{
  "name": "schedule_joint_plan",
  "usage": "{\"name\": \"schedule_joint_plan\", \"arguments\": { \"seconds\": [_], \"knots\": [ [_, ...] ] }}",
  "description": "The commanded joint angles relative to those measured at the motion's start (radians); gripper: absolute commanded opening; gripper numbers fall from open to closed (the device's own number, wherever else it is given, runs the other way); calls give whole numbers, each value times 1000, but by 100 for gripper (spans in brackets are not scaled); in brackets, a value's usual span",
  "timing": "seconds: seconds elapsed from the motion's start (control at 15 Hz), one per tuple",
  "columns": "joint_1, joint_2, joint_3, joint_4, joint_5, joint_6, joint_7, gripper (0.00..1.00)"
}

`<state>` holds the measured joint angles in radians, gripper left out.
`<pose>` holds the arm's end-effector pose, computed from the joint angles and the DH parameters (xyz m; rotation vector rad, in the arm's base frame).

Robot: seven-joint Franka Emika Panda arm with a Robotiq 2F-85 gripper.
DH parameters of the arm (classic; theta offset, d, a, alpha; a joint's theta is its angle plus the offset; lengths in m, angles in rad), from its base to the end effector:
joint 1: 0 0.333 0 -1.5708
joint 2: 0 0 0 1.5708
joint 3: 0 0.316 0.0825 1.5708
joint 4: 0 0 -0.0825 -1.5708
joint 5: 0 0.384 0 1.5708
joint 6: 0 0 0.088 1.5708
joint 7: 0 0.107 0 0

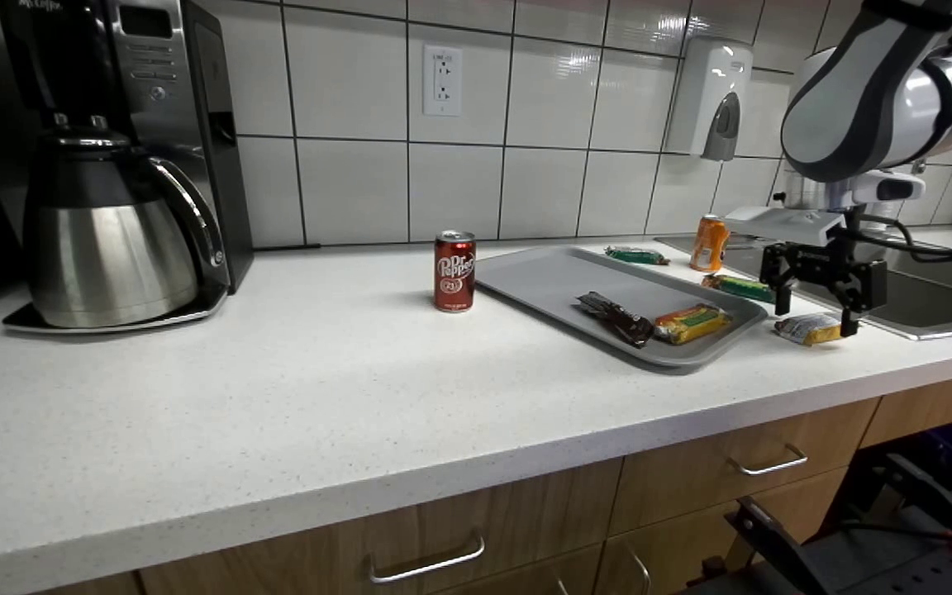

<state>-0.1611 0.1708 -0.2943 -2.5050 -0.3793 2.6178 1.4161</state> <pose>0.4171 -0.1993 0.2148 2.0958 -2.0196 0.0801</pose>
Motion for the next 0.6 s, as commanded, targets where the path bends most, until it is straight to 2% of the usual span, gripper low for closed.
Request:
{"name": "schedule_joint_plan", "arguments": {
  "seconds": [0.0, 0.53],
  "knots": [
    [16, -47, -13, -26, -1, -9, 0, 100],
    [4, -95, -8, -62, -13, 9, -11, 100]
  ]
}}
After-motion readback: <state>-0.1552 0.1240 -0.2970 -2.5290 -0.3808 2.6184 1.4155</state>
